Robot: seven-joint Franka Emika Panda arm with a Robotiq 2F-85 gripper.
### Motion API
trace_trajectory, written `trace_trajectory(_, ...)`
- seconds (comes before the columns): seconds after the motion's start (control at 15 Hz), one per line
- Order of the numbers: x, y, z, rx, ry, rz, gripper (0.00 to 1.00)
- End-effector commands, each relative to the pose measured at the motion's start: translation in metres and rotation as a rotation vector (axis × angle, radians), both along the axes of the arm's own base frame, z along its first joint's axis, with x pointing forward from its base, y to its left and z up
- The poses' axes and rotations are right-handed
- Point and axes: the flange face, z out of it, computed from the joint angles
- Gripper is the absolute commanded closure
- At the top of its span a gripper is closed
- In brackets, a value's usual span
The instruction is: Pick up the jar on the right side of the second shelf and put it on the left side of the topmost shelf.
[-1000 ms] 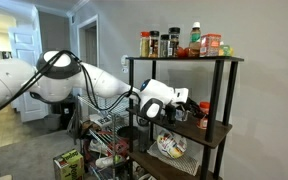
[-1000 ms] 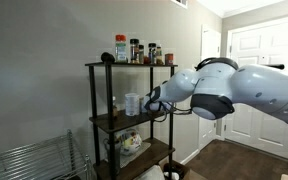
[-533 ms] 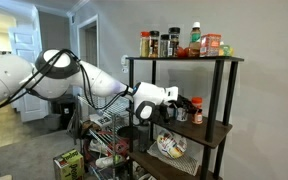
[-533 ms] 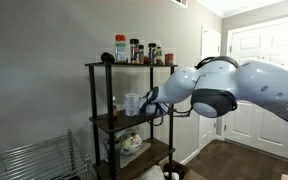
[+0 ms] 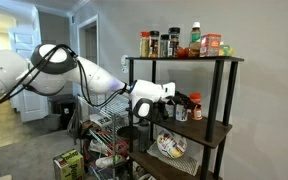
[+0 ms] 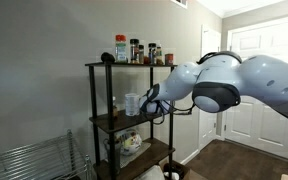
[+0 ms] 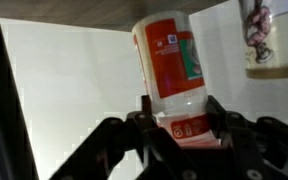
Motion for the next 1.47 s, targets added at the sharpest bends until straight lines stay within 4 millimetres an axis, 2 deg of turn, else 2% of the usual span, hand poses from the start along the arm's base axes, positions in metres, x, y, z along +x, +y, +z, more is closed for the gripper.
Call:
trace_trajectory(0.0, -0.014, 0.010, 0.018, -0.009, 0.037, 0.025, 0.70)
trace_trajectory(0.2, -0.022, 0.017, 0.022, -0.013, 0.079, 0.061, 0.70)
trace_trajectory(0.6, -0.048, 0.006, 0.035, -0.008, 0.120, 0.052, 0.70)
trace_trajectory(0.93, -0.069, 0.024, 0.038, -0.008, 0.192, 0.132, 0.70)
trace_trajectory(1.13, -0.089, 0.031, 0.037, -0.007, 0.240, 0.171, 0.70)
trace_trajectory(1.4, -0.120, 0.026, 0.029, 0.004, 0.298, 0.175, 0.70)
